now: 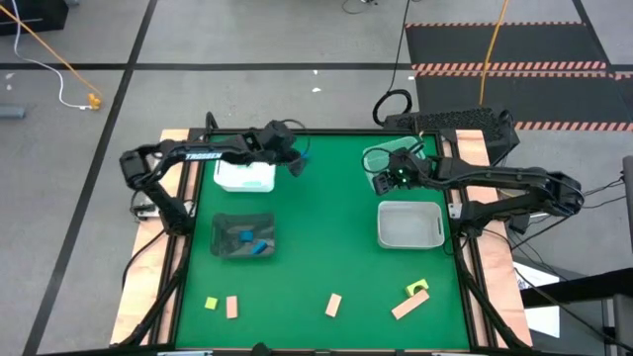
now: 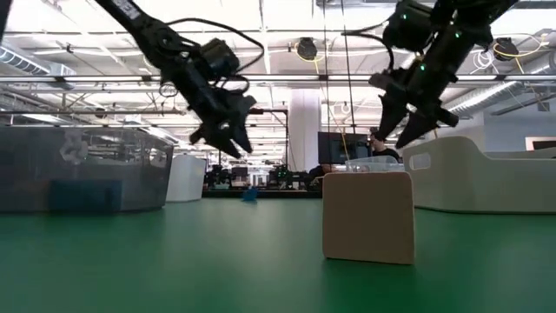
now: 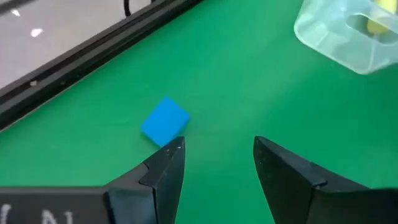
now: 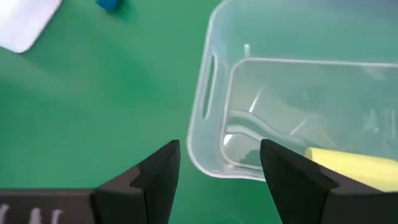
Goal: Sort & place blocks by color
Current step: Put the blue block into the black bin
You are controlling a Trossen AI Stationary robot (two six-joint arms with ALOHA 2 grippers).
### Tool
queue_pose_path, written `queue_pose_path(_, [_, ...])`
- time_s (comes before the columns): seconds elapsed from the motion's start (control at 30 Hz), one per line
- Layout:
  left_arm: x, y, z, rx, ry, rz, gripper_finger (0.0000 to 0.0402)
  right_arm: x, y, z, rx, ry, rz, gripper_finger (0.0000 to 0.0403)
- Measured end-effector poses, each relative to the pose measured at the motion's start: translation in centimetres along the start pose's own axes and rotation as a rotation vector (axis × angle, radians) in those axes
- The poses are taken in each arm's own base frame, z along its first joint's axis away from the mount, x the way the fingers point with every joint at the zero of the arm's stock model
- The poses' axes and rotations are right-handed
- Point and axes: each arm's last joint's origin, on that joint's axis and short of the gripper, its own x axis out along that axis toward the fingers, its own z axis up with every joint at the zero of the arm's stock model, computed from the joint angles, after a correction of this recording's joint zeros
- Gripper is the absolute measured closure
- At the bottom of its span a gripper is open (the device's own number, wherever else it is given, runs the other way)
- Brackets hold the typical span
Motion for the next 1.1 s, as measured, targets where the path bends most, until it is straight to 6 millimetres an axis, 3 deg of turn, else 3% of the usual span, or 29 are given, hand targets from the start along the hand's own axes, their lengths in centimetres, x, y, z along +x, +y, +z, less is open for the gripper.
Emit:
queue_pose_path(0.27, [3.2, 1.2, 3.7, -0.144, 0.212, 0.098, 0.0211, 0.9, -1.3, -0.3, 0.005, 0.007, -0.04, 0.019])
queue_pose_path(0.5, [5.8, 2.8, 4.9, -0.291, 0.277, 0.118, 0.0211, 1.0, -1.5, 0.4, 0.006, -0.035, -0.028, 0.019])
queue_pose_path(0.83, [7.4, 4.2, 4.4, -0.263, 0.31, 0.112, 0.0211, 1.1, -1.8, 1.3, 0.005, -0.088, -0.017, 0.019])
queue_pose_path(1.1, [9.2, 4.4, 3.2, -0.263, 0.386, 0.003, 0.0211, 1.2, -2.3, 1.7, 0.024, -0.098, -0.025, 0.019])
